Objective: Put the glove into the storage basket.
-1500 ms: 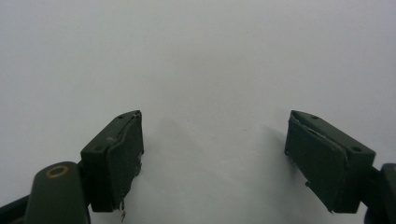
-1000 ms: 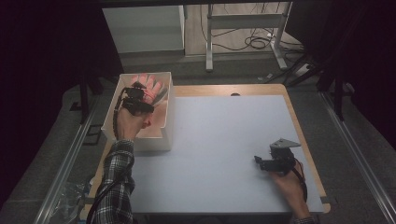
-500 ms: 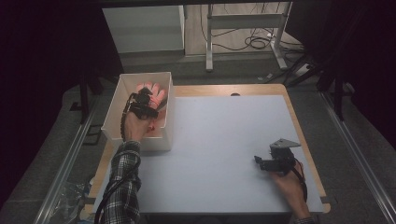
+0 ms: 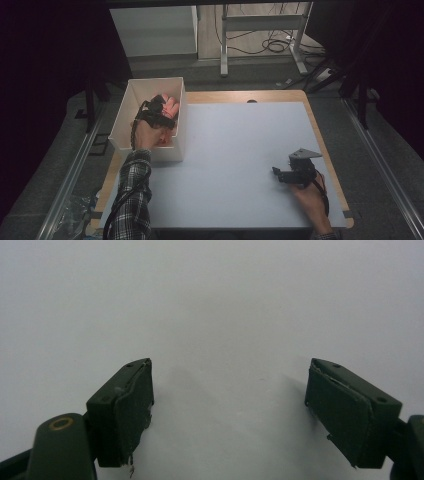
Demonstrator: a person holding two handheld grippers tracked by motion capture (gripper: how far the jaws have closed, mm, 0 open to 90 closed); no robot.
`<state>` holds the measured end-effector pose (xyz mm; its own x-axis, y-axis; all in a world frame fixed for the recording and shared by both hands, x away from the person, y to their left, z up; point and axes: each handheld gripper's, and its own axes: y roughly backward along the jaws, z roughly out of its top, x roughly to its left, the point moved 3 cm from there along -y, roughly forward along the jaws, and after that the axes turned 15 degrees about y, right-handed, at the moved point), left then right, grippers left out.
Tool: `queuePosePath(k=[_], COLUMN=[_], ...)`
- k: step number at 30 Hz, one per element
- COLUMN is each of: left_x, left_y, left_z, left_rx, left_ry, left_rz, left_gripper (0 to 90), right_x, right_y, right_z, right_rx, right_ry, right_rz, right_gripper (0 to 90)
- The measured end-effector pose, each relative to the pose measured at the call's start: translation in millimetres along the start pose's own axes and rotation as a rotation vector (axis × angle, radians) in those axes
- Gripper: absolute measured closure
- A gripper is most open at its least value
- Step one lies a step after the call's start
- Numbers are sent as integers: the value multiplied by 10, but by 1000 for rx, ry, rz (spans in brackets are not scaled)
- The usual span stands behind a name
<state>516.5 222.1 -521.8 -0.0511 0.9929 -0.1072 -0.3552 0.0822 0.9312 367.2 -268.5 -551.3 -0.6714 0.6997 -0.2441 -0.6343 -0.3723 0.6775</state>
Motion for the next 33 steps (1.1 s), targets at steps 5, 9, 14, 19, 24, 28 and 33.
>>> queuePosePath(k=[5, 9, 14, 19, 24, 28, 33], left_x=[-19, -27, -28, -32, -31, -37, -61], left_y=[59, 127, 214, 303, 401, 474, 563], left_z=[-23, -20, -40, -73, -87, -104, -135], left_rx=[-8, -33, -52, -82, -120, -144, -173], left_ry=[-29, -22, -48, -66, -75, -80, -91], left_rz=[-45, -71, -66, -81, -100, -120, -140], left_gripper=[8, 4, 8, 15, 17, 17, 17], right_x=[0, 0, 1, 1, 1, 1, 2], right_y=[0, 0, 0, 0, 0, 0, 0], right_z=[0, 0, 0, 0, 0, 0, 0], right_rx=[0, 0, 0, 0, 0, 0, 0], right_ry=[0, 0, 0, 1, 0, 0, 0], right_rz=[0, 0, -1, -1, -1, -1, -2], right_gripper=[198, 198, 198, 198, 198, 198, 197])
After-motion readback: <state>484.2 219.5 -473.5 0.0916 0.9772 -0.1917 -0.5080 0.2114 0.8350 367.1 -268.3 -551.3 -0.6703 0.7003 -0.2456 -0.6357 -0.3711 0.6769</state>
